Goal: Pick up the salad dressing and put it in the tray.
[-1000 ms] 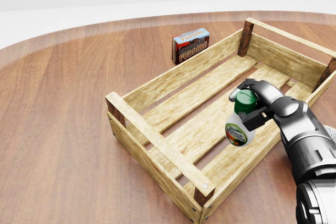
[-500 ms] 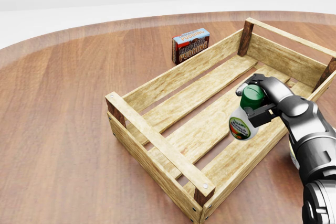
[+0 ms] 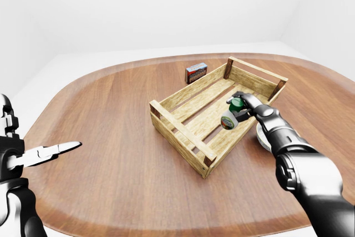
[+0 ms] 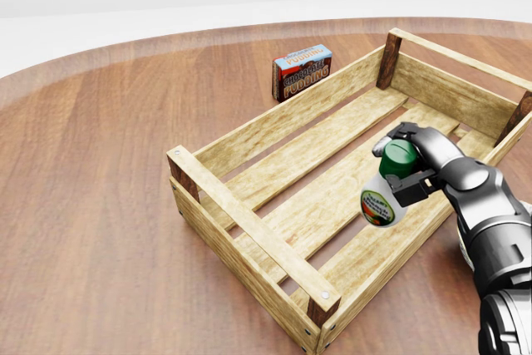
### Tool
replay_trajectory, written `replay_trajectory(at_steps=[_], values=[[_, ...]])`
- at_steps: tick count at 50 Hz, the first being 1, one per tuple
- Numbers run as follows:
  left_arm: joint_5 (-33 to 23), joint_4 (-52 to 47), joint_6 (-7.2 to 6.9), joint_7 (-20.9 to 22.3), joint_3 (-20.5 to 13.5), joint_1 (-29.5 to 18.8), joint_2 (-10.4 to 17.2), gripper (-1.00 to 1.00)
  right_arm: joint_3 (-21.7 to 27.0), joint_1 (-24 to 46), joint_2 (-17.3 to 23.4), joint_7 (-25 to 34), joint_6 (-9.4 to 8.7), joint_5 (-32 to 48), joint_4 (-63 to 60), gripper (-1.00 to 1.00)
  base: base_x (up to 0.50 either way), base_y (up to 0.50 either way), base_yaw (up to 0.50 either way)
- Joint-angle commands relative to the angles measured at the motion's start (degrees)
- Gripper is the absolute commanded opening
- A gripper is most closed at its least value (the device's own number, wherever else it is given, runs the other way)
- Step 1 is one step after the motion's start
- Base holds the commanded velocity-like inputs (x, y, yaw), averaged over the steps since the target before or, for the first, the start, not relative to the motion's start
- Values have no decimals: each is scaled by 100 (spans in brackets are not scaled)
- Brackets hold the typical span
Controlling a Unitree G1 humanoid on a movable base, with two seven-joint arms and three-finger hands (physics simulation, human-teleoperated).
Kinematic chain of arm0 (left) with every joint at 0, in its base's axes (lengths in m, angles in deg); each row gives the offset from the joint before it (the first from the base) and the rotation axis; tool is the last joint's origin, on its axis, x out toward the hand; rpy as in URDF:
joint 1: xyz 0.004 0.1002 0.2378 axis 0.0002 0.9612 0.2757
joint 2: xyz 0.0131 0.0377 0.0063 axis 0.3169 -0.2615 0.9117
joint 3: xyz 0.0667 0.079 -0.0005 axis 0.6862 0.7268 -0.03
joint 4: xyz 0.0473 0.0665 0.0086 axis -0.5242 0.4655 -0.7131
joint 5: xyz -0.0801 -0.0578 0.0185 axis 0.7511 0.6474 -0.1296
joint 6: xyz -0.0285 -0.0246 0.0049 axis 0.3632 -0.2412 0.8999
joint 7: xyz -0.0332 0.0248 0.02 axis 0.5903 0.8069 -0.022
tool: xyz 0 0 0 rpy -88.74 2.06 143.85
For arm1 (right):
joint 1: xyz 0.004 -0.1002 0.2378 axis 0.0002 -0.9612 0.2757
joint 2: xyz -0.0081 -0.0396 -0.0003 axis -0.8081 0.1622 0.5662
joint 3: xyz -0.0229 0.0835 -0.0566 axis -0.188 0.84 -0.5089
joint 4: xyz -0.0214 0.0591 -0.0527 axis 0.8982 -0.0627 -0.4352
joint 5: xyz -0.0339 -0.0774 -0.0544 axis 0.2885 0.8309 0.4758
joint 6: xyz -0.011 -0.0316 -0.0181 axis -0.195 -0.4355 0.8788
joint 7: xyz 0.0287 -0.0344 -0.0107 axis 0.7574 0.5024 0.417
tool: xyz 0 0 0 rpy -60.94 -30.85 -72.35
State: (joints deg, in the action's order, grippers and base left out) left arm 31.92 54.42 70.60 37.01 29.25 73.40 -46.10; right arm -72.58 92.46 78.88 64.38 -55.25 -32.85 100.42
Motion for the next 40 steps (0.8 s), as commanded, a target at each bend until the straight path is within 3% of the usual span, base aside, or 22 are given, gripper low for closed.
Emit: replay_trajectory(at_steps=[1, 40], values=[[-6, -36, 0, -6, -2, -2, -2, 100, 154, -150, -35, -154, 26, -347, -45, -100, 0, 0, 0], [-38, 76, 0, 18, 32, -7, 0, 100, 187, -335, -84, -263, 86, -419, -21, -100, 0, 0, 0]])
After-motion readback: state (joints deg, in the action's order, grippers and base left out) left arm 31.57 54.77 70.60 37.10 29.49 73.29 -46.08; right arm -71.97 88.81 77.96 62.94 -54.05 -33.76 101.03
